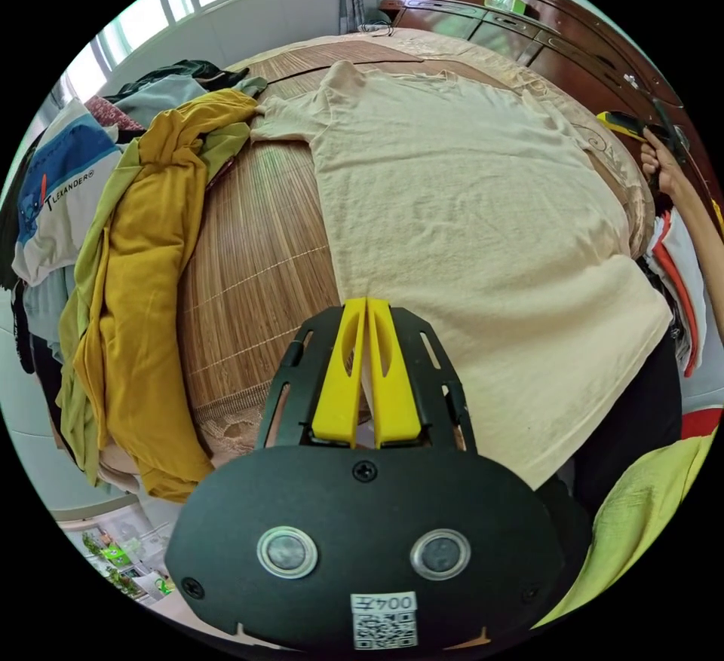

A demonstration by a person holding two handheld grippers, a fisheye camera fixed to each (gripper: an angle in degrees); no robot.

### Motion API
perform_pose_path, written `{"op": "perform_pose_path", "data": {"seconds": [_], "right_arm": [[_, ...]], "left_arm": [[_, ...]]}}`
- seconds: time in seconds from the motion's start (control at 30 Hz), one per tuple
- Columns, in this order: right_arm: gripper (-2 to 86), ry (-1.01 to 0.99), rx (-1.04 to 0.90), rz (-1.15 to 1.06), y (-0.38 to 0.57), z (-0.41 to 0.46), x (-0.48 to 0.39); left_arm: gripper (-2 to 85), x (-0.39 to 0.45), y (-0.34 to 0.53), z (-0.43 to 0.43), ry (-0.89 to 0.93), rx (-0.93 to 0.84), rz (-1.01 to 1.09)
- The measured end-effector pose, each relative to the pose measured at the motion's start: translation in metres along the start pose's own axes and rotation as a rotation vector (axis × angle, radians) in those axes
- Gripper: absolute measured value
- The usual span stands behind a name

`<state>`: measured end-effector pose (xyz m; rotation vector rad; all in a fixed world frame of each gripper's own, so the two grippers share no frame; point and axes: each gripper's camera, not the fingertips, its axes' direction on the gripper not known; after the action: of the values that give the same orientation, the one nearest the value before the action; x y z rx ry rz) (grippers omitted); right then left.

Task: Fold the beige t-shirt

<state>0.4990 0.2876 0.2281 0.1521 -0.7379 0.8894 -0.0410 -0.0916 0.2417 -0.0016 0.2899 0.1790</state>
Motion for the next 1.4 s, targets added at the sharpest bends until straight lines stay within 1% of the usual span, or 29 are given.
{"op": "perform_pose_path", "data": {"seconds": [0.07,0.2,0.3,0.37,0.43,0.53,0.57,0.63,0.7,0.8,0.83,0.9,0.97,1.13,1.27,1.33,1.4], "right_arm": [[0.3,-0.06,0.017,-0.067,0.036,0.0,-0.04],[0.6,-0.198,0.087,-0.087,0.071,0.003,-0.082],[3.6,-0.296,0.075,-0.107,0.079,0.026,-0.109],[7.1,-0.33,0.018,-0.151,0.076,0.057,-0.131],[9.2,-0.334,-0.031,-0.199,0.072,0.086,-0.147],[9.7,-0.345,-0.073,-0.269,0.067,0.137,-0.167],[9.5,-0.347,-0.088,-0.286,0.067,0.158,-0.169],[9.3,-0.333,-0.104,-0.307,0.072,0.188,-0.168],[8.9,-0.305,-0.1,-0.308,0.084,0.218,-0.159],[7.4,-0.304,-0.122,-0.276,0.102,0.262,-0.14],[7.2,-0.331,-0.131,-0.285,0.105,0.271,-0.139],[6.9,-0.311,-0.134,-0.35,0.111,0.281,-0.146],[6.7,-0.26,-0.131,-0.416,0.122,0.291,-0.151],[6.5,-0.24,-0.155,-0.396,0.139,0.323,-0.133],[6.8,-0.235,-0.195,-0.37,0.147,0.354,-0.117],[7.2,-0.223,-0.206,-0.384,0.15,0.364,-0.113],[7.7,-0.173,-0.198,-0.403,0.155,0.373,-0.111]], "left_arm": [[0.3,-0.005,-0.003,0.002,-0.002,-0.006,0.009],[0.3,-0.014,-0.012,0.008,-0.018,-0.038,0.052],[0.4,-0.025,-0.018,0.012,-0.014,-0.06,0.059],[0.5,-0.034,-0.019,0.014,-0.001,-0.061,0.047],[0.7,-0.046,-0.018,0.016,0.031,-0.051,0.02],[1.6,-0.084,-0.023,0.014,0.178,-0.047,-0.09],[2.1,-0.104,-0.03,0.007,0.225,0.001,-0.148],[3.0,-0.137,-0.046,-0.005,0.237,0.094,-0.249],[4.5,-0.187,-0.083,-0.005,0.239,0.173,-0.378],[6.8,-0.243,-0.138,0.024,0.326,0.175,-0.52],[7.2,-0.251,-0.149,0.032,0.335,0.168,-0.541],[9.4,-0.272,-0.182,0.063,0.366,0.122,-0.617],[11.2,-0.281,-0.197,0.079,0.382,0.107,-0.666],[11.6,-0.296,-0.199,0.107,0.368,0.128,-0.809],[5.9,-0.288,-0.195,0.124,0.346,0.15,-0.823],[3.6,-0.281,-0.192,0.131,0.383,0.16,-0.823],[2.3,-0.266,-0.182,0.126,0.396,0.233,-0.818]]}}
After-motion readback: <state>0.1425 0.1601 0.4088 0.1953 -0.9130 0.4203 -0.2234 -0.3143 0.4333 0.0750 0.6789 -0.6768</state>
